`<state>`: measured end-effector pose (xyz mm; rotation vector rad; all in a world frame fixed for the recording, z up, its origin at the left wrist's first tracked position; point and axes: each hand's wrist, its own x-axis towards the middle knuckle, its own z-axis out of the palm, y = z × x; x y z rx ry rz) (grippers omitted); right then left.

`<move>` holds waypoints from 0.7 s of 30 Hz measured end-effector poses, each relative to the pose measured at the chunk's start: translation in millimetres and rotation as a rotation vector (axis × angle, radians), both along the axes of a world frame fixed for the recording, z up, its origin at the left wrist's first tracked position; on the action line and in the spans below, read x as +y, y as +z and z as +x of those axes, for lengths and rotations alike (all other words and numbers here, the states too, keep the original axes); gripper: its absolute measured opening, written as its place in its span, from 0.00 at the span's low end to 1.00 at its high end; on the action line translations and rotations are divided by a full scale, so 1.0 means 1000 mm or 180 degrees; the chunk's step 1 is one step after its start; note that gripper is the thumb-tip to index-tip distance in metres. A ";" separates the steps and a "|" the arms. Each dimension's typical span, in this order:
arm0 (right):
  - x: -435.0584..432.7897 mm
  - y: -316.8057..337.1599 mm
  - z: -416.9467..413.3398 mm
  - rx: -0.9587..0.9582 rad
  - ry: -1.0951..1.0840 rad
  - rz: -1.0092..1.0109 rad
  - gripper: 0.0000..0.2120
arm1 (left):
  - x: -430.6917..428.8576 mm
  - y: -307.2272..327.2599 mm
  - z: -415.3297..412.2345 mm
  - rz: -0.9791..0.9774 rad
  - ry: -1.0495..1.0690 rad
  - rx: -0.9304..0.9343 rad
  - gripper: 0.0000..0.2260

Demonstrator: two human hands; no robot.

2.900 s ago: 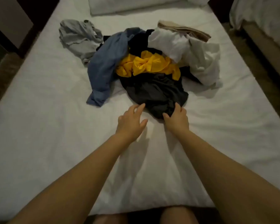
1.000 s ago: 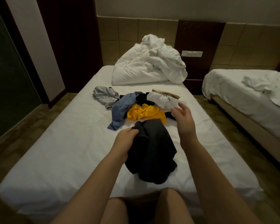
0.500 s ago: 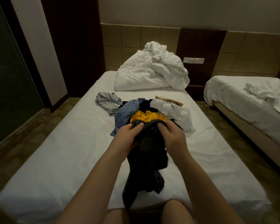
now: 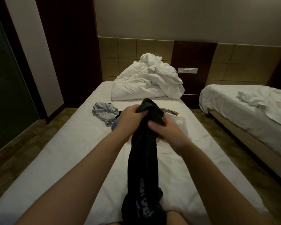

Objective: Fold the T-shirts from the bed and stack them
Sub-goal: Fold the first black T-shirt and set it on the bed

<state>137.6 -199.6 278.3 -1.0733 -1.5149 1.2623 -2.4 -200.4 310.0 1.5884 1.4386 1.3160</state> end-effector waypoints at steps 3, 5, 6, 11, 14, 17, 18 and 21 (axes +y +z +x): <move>-0.008 -0.030 -0.002 -0.0671 0.0034 -0.0325 0.05 | 0.003 0.003 0.004 0.0002 0.0105 -0.0315 0.07; -0.004 -0.038 0.000 -0.0346 -0.0194 -0.0467 0.04 | 0.004 0.004 0.002 0.0070 0.0131 -0.0419 0.09; -0.001 -0.040 0.002 -0.0161 -0.0258 -0.0502 0.05 | 0.005 0.004 0.000 0.0097 0.0187 -0.0431 0.07; 0.006 -0.029 0.001 0.0471 -0.0422 -0.0593 0.10 | 0.015 -0.001 -0.024 0.0091 0.0683 0.0315 0.15; 0.014 -0.015 -0.001 0.0701 -0.0129 -0.0685 0.11 | 0.013 -0.006 -0.027 0.0521 0.0640 0.2062 0.36; 0.021 -0.001 -0.004 0.0882 0.0267 -0.0751 0.14 | 0.004 -0.011 -0.012 0.1093 -0.0489 0.3041 0.31; 0.022 0.003 -0.004 0.0822 0.0317 -0.0767 0.14 | 0.004 -0.013 -0.011 0.1122 -0.0666 0.2937 0.25; 0.020 0.004 0.002 0.0718 0.0571 -0.0858 0.13 | 0.007 -0.013 -0.015 0.1125 -0.0657 0.2302 0.08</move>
